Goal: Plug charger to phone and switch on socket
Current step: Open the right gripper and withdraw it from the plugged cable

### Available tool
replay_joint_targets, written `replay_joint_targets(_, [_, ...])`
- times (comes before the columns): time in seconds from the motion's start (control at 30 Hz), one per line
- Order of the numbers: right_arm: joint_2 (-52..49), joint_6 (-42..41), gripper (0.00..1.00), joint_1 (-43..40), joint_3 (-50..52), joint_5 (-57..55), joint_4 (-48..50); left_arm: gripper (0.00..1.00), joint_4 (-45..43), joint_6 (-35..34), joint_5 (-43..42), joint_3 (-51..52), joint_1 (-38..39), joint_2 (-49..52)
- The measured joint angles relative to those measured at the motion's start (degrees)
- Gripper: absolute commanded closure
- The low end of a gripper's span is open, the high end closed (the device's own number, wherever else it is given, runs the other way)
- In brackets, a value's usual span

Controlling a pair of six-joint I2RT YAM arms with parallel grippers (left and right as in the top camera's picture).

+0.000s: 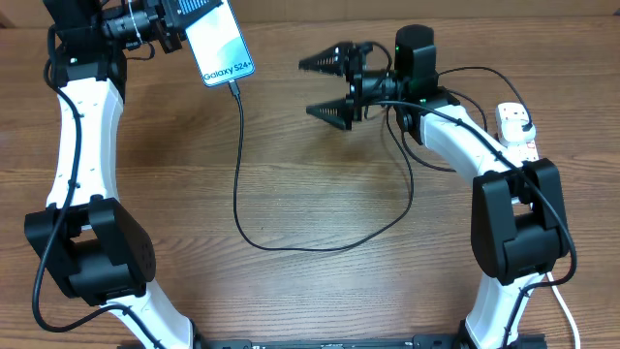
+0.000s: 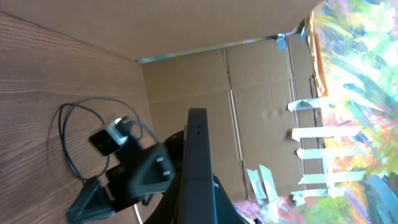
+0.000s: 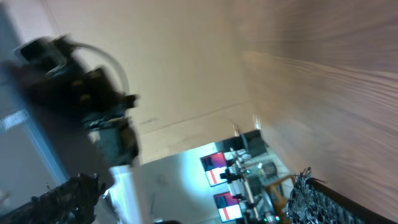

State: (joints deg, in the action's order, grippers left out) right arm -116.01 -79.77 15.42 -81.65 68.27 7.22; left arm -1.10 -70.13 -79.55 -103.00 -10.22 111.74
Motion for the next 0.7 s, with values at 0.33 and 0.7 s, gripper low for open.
replay_joint_targets(0.33, [0.0, 24.2, 0.0, 0.1, 0.0, -14.3, -36.3, 0.96, 1.5, 0.8, -0.2, 0.0, 0.0, 0.0])
replay_joint_targets(0.7, [0.0, 35.3, 0.0, 0.1, 0.0, -33.3, -49.0, 0.96, 18.1, 16.9, 0.3, 0.0, 3.3, 0.0])
